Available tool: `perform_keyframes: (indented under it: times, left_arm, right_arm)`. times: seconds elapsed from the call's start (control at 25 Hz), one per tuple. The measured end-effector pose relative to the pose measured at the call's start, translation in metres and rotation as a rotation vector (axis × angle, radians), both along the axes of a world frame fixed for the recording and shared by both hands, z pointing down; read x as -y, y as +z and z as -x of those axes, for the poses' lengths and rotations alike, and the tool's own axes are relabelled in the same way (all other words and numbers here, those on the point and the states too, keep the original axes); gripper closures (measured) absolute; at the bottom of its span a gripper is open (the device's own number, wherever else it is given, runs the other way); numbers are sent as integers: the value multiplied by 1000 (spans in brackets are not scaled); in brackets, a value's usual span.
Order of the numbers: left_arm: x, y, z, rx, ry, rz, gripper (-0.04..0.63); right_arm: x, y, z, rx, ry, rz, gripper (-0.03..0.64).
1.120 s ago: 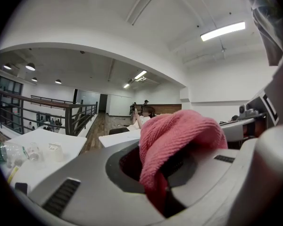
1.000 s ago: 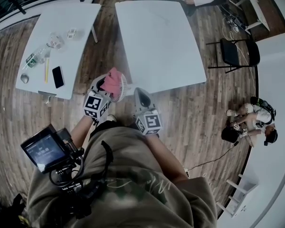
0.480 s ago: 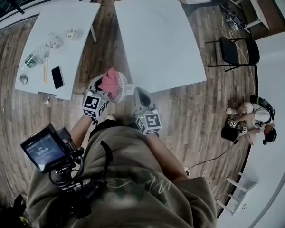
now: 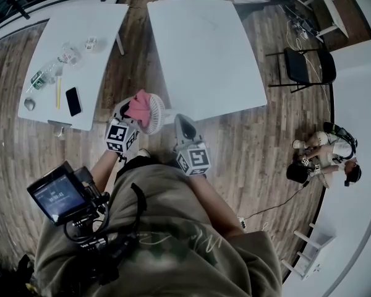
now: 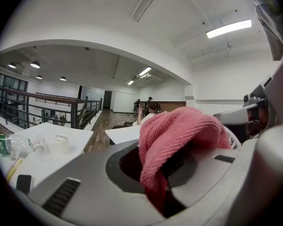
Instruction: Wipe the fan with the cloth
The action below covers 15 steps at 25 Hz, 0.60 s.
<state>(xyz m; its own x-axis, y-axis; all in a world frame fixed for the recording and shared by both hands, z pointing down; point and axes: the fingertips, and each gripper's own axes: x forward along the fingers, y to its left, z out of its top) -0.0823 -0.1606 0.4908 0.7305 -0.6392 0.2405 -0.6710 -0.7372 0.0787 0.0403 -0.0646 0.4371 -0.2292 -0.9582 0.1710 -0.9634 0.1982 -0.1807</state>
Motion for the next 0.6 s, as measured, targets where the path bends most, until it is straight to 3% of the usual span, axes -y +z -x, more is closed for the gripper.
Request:
perform_keyframes:
  times: [0.6]
  left_arm:
    - [-1, 27, 17, 36, -25, 60, 528]
  right_arm:
    - [-2, 6, 3, 1, 4, 8, 604]
